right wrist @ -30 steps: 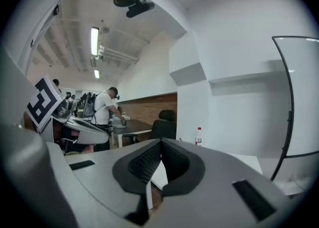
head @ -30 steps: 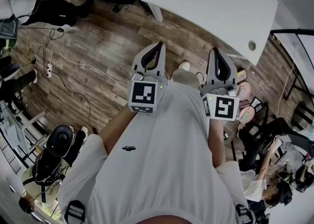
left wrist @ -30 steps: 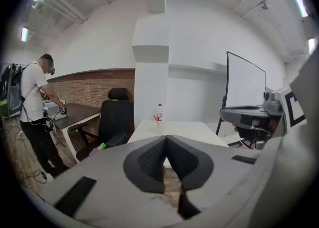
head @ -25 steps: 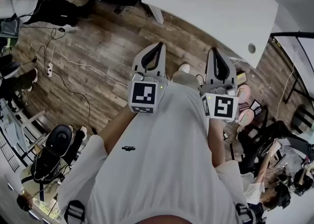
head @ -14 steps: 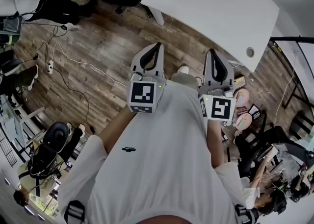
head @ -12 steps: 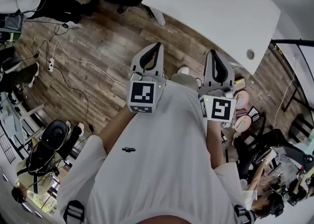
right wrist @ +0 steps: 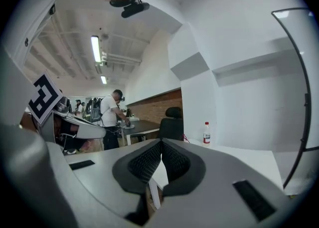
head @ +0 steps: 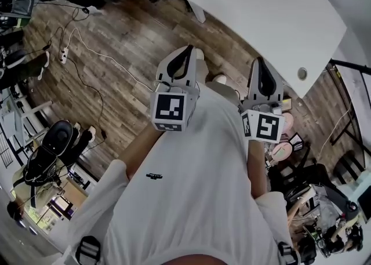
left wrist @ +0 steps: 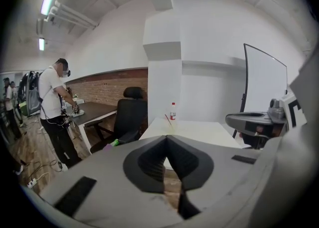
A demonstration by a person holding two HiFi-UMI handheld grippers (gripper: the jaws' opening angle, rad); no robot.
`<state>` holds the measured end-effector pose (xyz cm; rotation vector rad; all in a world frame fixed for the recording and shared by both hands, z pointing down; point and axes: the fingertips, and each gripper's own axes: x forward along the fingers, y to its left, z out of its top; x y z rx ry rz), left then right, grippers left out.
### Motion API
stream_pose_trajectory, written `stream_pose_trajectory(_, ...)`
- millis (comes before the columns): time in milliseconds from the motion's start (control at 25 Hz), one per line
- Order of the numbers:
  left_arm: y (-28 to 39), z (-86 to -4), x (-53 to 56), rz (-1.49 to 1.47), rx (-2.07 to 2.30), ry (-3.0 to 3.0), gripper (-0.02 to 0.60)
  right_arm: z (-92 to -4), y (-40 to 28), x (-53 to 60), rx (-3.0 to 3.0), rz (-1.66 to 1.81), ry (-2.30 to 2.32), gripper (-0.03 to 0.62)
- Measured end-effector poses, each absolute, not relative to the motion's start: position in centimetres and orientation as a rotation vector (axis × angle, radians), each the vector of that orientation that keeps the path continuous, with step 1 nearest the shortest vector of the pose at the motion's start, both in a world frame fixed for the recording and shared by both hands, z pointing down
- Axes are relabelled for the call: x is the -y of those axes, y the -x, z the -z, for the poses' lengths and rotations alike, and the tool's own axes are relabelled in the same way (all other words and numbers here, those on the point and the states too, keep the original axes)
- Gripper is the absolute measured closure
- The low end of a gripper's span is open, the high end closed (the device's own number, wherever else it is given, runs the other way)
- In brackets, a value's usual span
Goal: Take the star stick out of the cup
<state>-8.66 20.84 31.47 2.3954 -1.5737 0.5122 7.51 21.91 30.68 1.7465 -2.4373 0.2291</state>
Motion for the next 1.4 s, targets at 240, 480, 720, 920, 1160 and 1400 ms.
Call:
stream_pose_trajectory(240,9.0,-32.7,-17.6,-0.513,1.567,-2.367,0.589,-31.0,-6.8,-18.2,2.45,-0.206,-1.689,0.592)
stream_pose_trajectory(480,9.8,-34.2,-11.9,-0.527,1.517,-2.357,0.589,-32.1,-6.1,-12.4,2.393,-0.198,-1.678,0.592)
stream_pose_trajectory(720,9.8,-34.4,-4.4,-0.534,1.442,-2.391,0.589,-32.5,-5.8,-5.4,2.344,-0.214,-1.701,0.591)
stream_pose_trajectory(920,10.7,-33.8,1.3,-0.508,1.387,-2.417,0.589,-32.5,-5.3,-0.5,2.261,-0.217,-1.76,0.591)
stream_pose_trajectory(1160,10.3,-34.5,6.3,-0.502,1.325,-2.442,0.589,-33.0,-6.3,4.5,2.198,-0.223,-1.797,0.555)
stream_pose_trajectory(1400,9.2,-35.1,8.9,-0.543,1.316,-2.436,0.589,-33.3,-6.6,7.8,2.222,-0.221,-1.763,0.54)
